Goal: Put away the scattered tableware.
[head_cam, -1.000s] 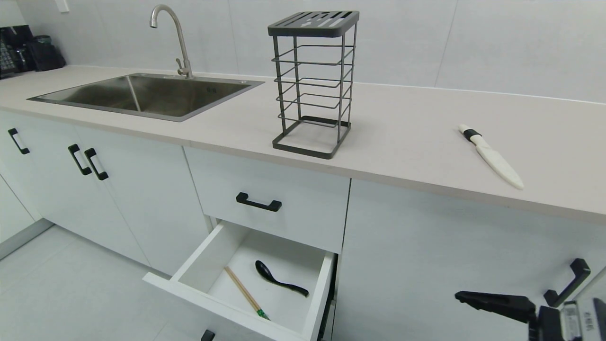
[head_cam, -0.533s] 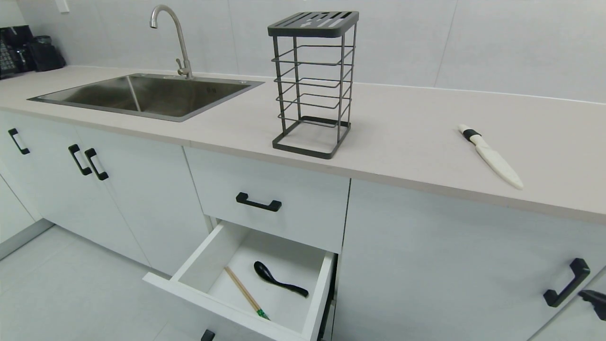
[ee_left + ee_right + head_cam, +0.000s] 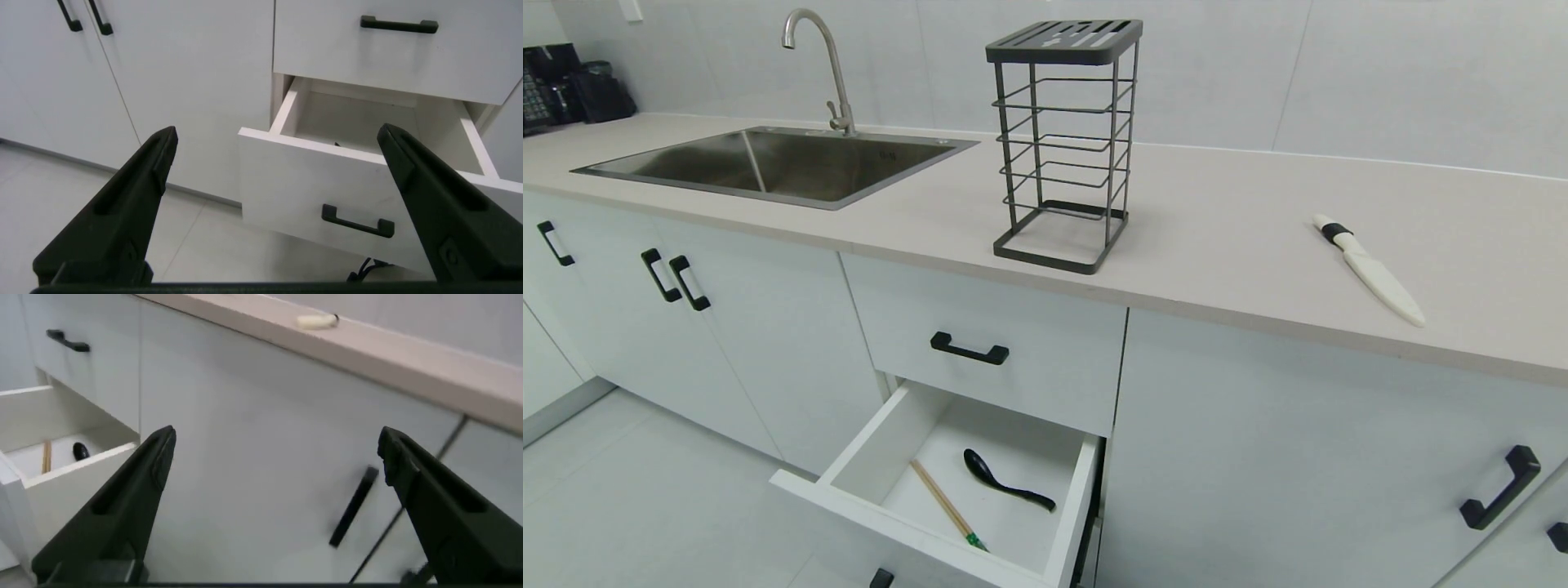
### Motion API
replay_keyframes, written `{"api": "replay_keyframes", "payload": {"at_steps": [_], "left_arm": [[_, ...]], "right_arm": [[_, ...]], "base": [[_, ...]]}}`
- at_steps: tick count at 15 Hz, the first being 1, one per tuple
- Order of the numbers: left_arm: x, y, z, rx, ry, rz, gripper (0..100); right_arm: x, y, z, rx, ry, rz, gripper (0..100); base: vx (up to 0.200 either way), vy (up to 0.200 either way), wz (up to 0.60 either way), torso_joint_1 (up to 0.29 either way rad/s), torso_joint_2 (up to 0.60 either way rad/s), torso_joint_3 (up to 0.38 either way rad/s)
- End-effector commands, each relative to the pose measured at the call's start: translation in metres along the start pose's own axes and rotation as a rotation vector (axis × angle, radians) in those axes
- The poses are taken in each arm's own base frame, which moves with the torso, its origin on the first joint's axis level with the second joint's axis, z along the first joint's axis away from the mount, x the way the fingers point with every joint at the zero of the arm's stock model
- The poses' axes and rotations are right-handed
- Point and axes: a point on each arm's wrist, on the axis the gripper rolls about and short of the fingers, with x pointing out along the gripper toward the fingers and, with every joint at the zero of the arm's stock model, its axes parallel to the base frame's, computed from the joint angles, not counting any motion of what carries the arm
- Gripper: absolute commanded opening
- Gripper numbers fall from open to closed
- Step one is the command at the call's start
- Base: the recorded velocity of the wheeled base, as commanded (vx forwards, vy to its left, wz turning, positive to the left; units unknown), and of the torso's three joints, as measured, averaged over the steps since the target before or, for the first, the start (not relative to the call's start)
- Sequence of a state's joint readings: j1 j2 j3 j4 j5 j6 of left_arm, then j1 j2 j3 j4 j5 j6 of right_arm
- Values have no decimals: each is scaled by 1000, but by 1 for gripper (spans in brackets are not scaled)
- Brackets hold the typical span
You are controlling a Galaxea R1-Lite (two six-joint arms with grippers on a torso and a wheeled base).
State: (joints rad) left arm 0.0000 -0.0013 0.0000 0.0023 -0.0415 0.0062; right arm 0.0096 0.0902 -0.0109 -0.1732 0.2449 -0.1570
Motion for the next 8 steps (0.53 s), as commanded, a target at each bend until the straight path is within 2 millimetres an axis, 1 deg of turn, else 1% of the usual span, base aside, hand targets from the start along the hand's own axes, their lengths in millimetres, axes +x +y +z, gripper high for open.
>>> {"api": "replay_keyframes", "payload": {"at_steps": [1,2,3,4,5,7,8], "left_arm": [[0,0,0,0,2,-1,100],[0,0,0,1,2,-1,100],[0,0,0,0,0,2,100],[0,0,0,-3,0,2,100],[0,0,0,-3,-1,6,100],[0,0,0,2,-3,12,100],[-1,0,10,-2,-73,13,100]], "right_arm": [[-6,3,-11,16,7,-45,100],[-7,3,-15,32,51,-65,100],[-7,1,-19,91,94,-176,100],[-8,1,-22,138,128,-219,100],[-8,0,-22,194,127,-268,100],[-8,-1,-22,199,124,-292,100],[-8,-1,-22,204,124,-292,100]], "base": [[0,0,0,0,0,0],[0,0,0,0,0,0],[0,0,0,0,0,0],[0,0,0,0,0,0],[0,0,0,0,0,0],[0,0,0,0,0,0],[0,0,0,0,0,0]]}}
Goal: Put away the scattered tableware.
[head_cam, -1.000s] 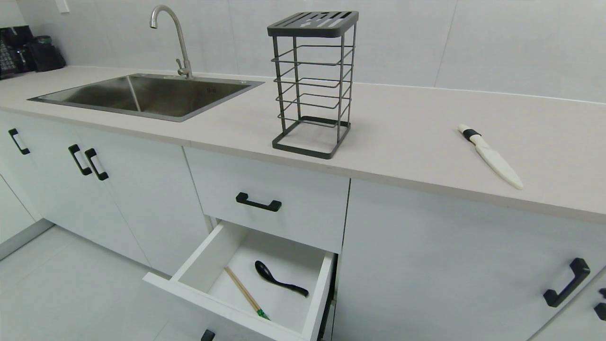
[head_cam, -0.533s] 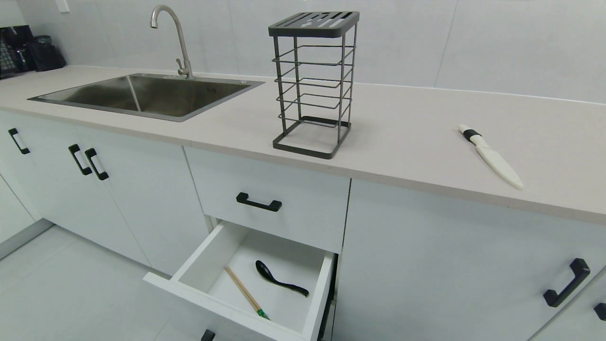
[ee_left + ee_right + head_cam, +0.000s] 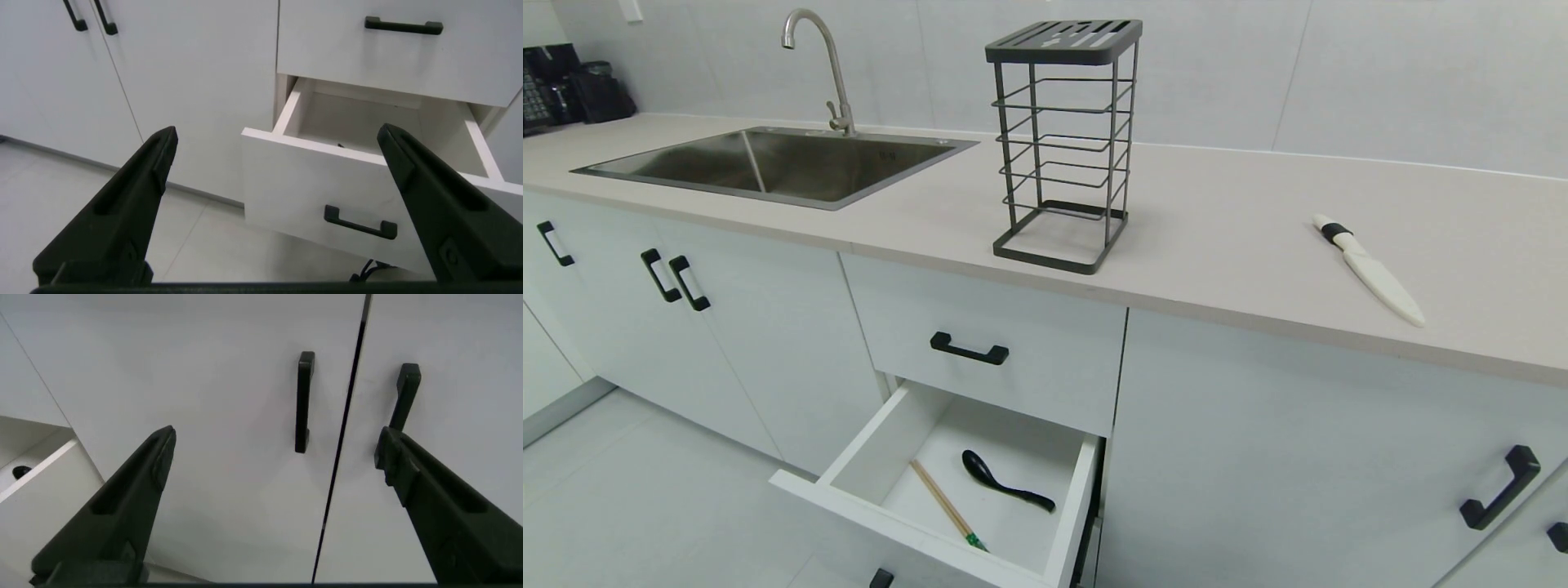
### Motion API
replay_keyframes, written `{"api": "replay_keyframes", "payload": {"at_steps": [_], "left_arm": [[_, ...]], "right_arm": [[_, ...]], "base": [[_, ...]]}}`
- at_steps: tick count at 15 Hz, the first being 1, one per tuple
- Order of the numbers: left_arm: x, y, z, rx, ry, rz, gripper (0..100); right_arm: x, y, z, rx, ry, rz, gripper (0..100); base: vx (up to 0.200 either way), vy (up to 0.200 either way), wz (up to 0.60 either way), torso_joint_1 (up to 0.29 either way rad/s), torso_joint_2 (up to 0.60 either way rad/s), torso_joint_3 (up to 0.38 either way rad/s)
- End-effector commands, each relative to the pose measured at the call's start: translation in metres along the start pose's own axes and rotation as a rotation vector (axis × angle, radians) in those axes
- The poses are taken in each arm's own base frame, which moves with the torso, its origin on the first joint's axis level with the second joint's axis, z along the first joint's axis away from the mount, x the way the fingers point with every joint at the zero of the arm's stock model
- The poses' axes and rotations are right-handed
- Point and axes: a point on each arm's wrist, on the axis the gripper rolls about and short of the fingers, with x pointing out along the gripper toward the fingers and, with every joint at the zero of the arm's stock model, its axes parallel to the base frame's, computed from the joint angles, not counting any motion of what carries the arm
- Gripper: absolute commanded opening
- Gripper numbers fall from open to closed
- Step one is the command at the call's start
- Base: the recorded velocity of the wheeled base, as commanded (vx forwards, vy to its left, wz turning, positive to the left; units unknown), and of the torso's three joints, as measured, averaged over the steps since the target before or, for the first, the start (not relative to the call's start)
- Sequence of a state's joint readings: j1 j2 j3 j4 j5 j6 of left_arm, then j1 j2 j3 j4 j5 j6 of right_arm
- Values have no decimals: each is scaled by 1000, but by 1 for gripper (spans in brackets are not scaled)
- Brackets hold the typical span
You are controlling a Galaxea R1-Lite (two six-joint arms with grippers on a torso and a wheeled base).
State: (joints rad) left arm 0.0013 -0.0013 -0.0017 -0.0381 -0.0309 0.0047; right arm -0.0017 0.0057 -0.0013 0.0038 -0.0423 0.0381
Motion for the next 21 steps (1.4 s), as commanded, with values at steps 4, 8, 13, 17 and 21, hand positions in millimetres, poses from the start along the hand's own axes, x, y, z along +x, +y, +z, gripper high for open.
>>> {"api": "replay_keyframes", "payload": {"at_steps": [4,8,13,17,21], "left_arm": [[-26,-1,63,-54,-162,-22,100],[-7,-5,39,-130,277,-220,100],[52,-7,39,-176,758,-342,100],[77,-14,29,-51,957,-473,100],[105,-19,11,99,1089,-527,100]], "right_arm": [[0,0,0,-9,6,16,100],[0,0,0,-11,6,16,100],[0,0,0,-11,6,16,100],[0,0,0,-11,6,16,100],[0,0,0,-11,6,16,100]], "base": [[0,0,0,0,0,0],[0,0,0,0,0,0],[0,0,0,0,0,0],[0,0,0,0,0,0],[0,0,0,0,0,0]]}}
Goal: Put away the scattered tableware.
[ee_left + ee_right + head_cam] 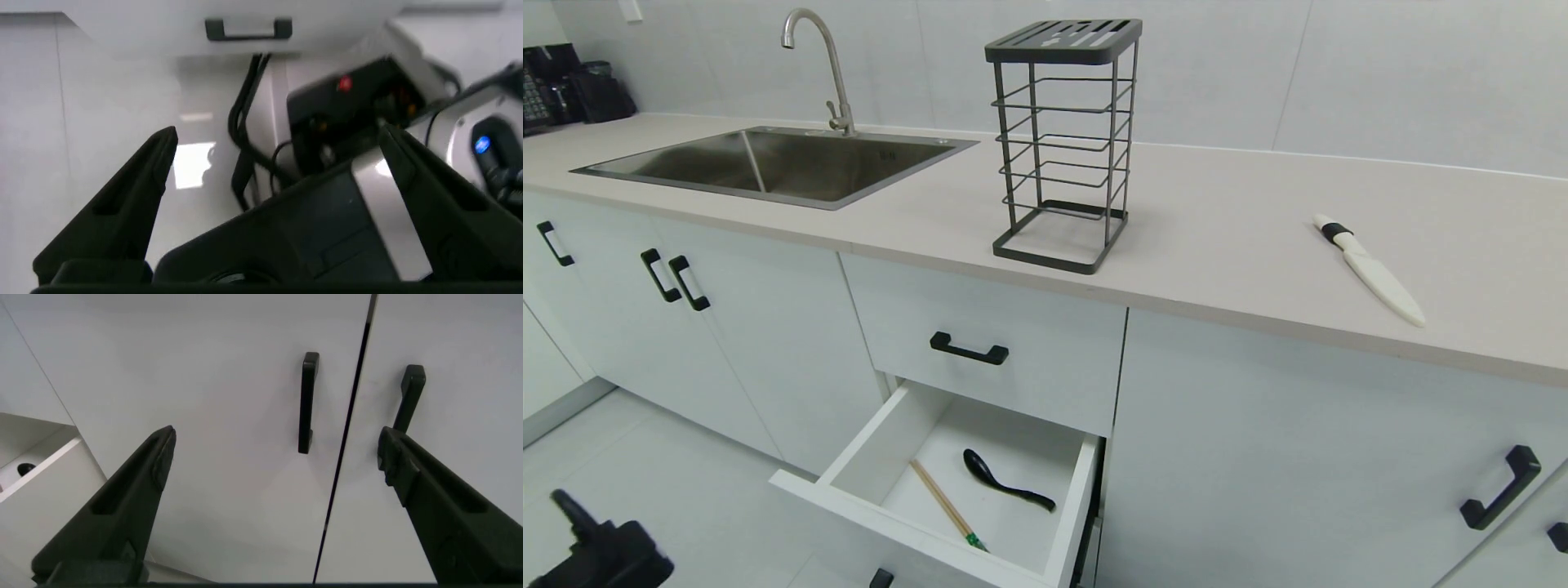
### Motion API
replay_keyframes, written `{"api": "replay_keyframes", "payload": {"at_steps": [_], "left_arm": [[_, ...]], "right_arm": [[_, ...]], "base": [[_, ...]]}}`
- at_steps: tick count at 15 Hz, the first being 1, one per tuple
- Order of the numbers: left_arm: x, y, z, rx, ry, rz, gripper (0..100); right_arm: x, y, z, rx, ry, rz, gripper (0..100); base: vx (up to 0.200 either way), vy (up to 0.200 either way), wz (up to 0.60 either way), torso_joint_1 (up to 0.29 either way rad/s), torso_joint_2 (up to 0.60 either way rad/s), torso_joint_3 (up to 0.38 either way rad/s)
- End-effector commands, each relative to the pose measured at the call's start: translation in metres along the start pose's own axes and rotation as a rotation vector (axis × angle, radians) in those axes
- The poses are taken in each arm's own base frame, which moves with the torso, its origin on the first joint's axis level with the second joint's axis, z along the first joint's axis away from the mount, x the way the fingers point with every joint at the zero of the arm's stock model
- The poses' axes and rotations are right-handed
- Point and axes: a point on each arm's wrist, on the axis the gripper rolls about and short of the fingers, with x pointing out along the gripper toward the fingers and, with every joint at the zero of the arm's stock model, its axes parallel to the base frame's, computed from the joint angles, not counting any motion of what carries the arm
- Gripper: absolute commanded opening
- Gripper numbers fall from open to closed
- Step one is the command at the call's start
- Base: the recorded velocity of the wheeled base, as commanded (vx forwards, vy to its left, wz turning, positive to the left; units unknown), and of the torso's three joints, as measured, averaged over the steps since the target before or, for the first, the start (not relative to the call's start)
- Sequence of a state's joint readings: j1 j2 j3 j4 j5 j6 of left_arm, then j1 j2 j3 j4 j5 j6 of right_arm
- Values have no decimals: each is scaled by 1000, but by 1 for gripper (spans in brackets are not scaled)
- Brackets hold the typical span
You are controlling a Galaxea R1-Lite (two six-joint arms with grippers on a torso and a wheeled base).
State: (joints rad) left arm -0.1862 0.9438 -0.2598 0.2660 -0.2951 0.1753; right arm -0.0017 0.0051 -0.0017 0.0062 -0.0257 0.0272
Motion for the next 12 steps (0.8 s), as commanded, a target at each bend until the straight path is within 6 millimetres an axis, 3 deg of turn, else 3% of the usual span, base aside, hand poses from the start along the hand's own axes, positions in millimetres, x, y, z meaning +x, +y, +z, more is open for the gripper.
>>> {"api": "replay_keyframes", "payload": {"at_steps": [1,7,12], "left_arm": [[26,8,8,-1,141,-27,100],[61,20,15,-30,231,-10,100],[104,34,35,18,172,61,100]], "right_arm": [[0,0,0,0,4,0,100],[0,0,0,0,4,0,100],[0,0,0,0,4,0,100]], "base": [[0,0,0,0,0,0],[0,0,0,0,0,0],[0,0,0,0,0,0]]}}
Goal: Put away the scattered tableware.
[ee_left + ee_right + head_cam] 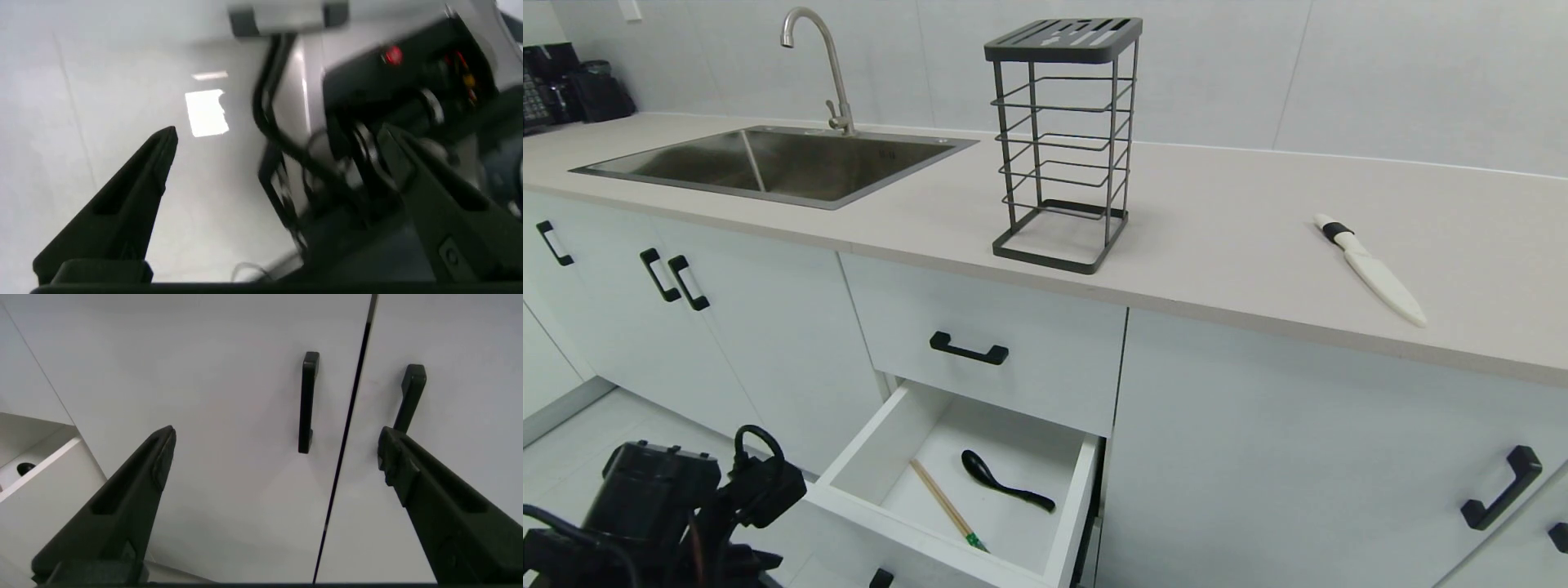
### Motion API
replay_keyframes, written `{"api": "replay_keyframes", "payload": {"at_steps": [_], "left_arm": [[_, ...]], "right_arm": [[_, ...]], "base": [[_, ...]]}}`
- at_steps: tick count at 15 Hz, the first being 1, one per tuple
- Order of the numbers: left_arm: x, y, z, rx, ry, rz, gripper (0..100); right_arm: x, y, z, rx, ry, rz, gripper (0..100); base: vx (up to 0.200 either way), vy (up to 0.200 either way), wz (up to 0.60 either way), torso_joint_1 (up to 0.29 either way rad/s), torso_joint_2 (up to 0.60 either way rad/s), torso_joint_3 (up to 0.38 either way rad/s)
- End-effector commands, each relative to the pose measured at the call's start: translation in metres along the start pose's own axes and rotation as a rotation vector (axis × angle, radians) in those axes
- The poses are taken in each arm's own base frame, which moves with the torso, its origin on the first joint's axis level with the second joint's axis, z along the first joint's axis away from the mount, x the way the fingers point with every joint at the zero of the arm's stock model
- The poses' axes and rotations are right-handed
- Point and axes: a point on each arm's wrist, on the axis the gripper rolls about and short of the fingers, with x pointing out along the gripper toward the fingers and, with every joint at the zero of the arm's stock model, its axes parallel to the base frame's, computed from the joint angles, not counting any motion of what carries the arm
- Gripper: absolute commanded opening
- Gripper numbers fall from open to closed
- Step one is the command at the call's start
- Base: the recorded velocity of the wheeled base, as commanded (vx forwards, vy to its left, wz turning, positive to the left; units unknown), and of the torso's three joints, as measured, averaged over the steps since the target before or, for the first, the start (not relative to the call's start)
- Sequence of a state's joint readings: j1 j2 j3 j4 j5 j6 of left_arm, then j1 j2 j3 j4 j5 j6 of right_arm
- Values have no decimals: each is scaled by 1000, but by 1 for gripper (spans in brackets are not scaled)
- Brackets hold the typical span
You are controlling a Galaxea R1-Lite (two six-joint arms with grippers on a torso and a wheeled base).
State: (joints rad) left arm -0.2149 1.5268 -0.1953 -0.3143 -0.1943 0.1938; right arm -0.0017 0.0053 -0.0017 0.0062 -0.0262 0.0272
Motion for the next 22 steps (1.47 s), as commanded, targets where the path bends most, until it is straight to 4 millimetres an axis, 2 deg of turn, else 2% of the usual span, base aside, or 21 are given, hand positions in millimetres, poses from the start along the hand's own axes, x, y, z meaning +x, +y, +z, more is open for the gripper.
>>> {"api": "replay_keyframes", "payload": {"at_steps": [1,8,12,22], "left_arm": [[21,1,1,10,55,-4,100],[32,2,12,35,-14,-1,100],[47,0,17,61,-41,-11,100],[61,1,33,66,-102,-15,100]], "right_arm": [[0,0,0,0,4,0,100],[0,0,0,0,4,0,100],[0,0,0,0,4,0,100],[0,0,0,0,4,0,100]], "base": [[0,0,0,0,0,0],[0,0,0,0,0,0],[0,0,0,0,0,0],[0,0,0,0,0,0]]}}
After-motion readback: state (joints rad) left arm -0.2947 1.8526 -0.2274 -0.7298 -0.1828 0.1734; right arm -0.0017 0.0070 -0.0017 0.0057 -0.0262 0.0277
